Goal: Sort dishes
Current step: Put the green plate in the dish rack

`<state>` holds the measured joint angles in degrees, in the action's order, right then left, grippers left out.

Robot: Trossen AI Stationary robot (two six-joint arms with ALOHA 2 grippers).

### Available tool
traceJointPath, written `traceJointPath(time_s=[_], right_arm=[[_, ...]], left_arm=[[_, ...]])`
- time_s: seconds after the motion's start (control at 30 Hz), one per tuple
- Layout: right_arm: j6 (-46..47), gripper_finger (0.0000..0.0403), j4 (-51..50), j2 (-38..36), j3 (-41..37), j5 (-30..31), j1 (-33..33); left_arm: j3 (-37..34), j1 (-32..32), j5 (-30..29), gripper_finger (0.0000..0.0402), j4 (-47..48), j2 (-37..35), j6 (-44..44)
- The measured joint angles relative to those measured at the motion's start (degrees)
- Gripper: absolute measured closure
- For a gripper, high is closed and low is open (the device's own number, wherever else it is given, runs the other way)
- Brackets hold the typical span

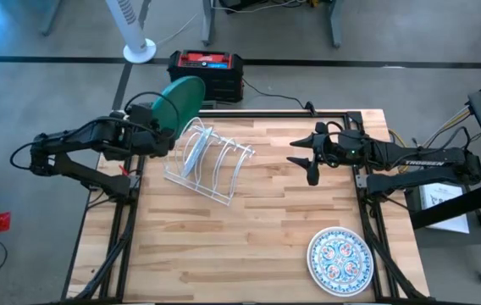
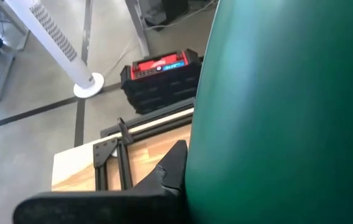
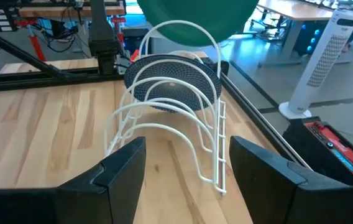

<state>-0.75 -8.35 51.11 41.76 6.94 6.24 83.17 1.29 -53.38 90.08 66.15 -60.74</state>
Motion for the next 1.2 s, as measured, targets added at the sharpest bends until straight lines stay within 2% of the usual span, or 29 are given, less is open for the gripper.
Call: traceJointPath(time_s=[0.23,0.4,0.5,0.93,1.2], right_arm=[[0.1,0.0175,0.0,0.0,-0.2,0.0,0.0],[0.1,0.018,0.0,0.0,-0.2,0.0,0.0],[0.1,0.0179,0.0,0.0,-0.2,0.0,0.0],[0.2,0.0176,-0.1,0.0,-0.2,0.0,0.0],[0.2,0.017,-0.1,0.0,-0.2,0.0,0.0]], left_arm=[[-1.6,0.0,0.4,0.0369,-0.1,0.6,-0.4],[-1.8,-0.1,2.7,0.0321,-0.1,1.9,-0.4],[-2.0,-0.1,4.2,0.0308,0.0,3.0,-0.4],[-1.6,-0.1,5.1,0.0303,-0.2,7.0,-0.2],[-1.6,-0.1,4.7,0.0315,-0.1,9.0,0.3]])
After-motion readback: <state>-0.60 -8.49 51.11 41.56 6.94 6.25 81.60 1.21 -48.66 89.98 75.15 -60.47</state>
